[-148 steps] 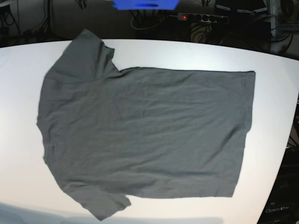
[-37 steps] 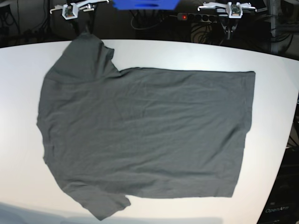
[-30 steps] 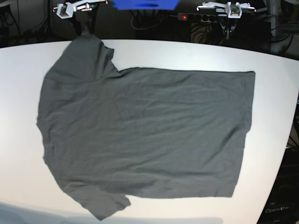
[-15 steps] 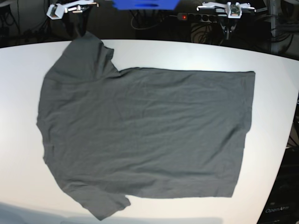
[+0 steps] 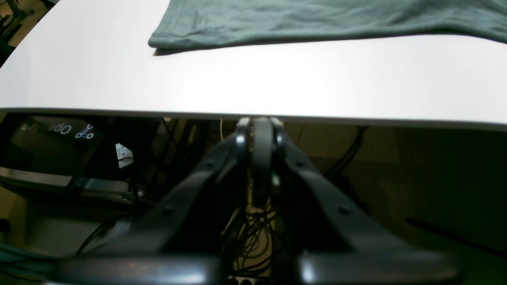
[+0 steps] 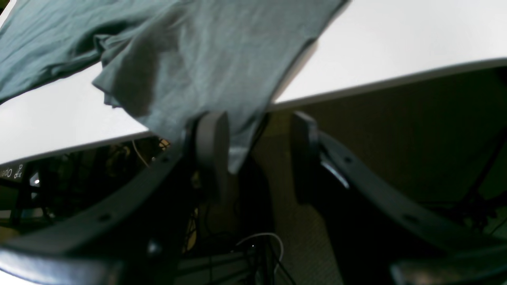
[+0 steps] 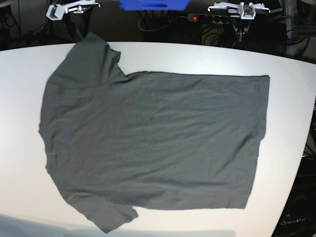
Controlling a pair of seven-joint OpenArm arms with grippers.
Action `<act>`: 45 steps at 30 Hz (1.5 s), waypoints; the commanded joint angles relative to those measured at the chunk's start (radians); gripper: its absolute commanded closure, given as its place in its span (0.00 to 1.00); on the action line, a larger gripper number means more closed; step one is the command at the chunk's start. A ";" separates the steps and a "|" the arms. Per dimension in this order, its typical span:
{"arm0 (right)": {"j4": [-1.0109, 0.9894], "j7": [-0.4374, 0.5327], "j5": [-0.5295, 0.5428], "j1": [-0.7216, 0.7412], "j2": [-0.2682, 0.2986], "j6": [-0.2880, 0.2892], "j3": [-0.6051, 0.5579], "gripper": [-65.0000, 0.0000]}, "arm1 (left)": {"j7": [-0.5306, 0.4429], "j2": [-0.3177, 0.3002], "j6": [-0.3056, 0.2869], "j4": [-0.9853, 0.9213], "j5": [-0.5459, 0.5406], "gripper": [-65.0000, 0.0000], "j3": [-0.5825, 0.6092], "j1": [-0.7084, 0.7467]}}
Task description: Fold the T-shirt properly
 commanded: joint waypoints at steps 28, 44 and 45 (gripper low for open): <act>-0.041 0.037 0.007 0.007 0.009 0.012 -0.052 0.46 | -0.027 0.001 0.004 0.014 0.001 0.98 -0.037 0.015; -0.139 0.037 0.008 0.075 0.037 0.012 -0.052 0.46 | -0.027 0.001 0.007 0.014 0.001 0.98 -0.037 0.015; -0.139 0.037 0.008 0.075 0.037 0.012 -0.052 0.46 | -0.027 0.001 0.007 0.014 0.001 0.98 -0.037 0.015</act>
